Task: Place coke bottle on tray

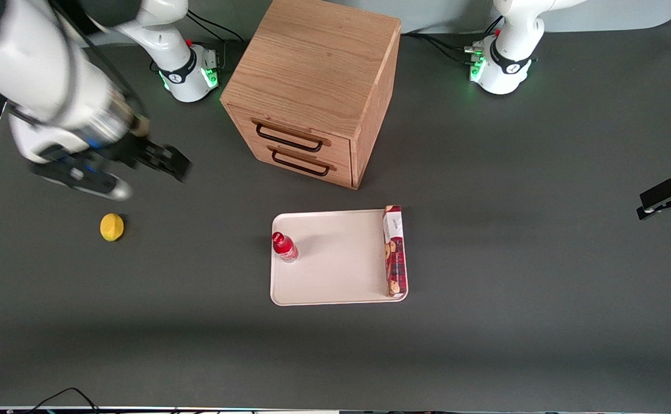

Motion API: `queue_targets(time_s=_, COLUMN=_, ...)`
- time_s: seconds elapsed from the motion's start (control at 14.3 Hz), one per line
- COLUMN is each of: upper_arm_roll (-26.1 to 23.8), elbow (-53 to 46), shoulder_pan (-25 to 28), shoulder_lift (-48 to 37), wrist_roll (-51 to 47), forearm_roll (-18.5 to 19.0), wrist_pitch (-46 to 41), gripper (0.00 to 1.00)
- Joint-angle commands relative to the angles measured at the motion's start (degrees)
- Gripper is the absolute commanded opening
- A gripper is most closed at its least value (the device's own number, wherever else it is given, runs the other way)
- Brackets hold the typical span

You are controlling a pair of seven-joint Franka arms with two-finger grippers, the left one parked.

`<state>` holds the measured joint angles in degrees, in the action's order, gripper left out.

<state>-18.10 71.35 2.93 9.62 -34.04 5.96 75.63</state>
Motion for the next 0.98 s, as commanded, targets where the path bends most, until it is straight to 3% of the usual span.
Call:
queue_targets(time_s=0.0, upper_arm_roll=8.93, elbow=12.72, shoulder_pan=-0.21, shoulder_lift=-9.77, wrist_roll=11.95, forearm_roll=-2.97, wrist_pitch=0.92, gripper=1.00)
queue_targets(time_s=0.14, upper_arm_roll=13.69, elbow=22.29, shoulder_pan=-0.21, shoulder_lift=-15.13, wrist_roll=14.43, forearm_roll=-4.90, wrist_pitch=6.08, gripper=1.00)
queue_targets(time_s=0.42, upper_arm_roll=16.34, elbow=38.75, shoulder_pan=0.06, shoulder_lift=-23.76, wrist_roll=16.20, forearm_roll=-5.00, wrist_pitch=17.26, gripper=1.00)
queue_targets(time_s=0.77, upper_arm_roll=18.89, elbow=34.58, shoulder_pan=0.32, shoulder_lift=-22.37, wrist_roll=20.51, forearm_roll=-7.54, wrist_pitch=16.49, gripper=1.00)
queue_targets(time_s=0.91, upper_arm_roll=19.16, elbow=29.40, shoulder_pan=0.15, shoulder_lift=-19.39, wrist_roll=20.24, forearm_roll=-7.55, wrist_pitch=11.15, gripper=1.00)
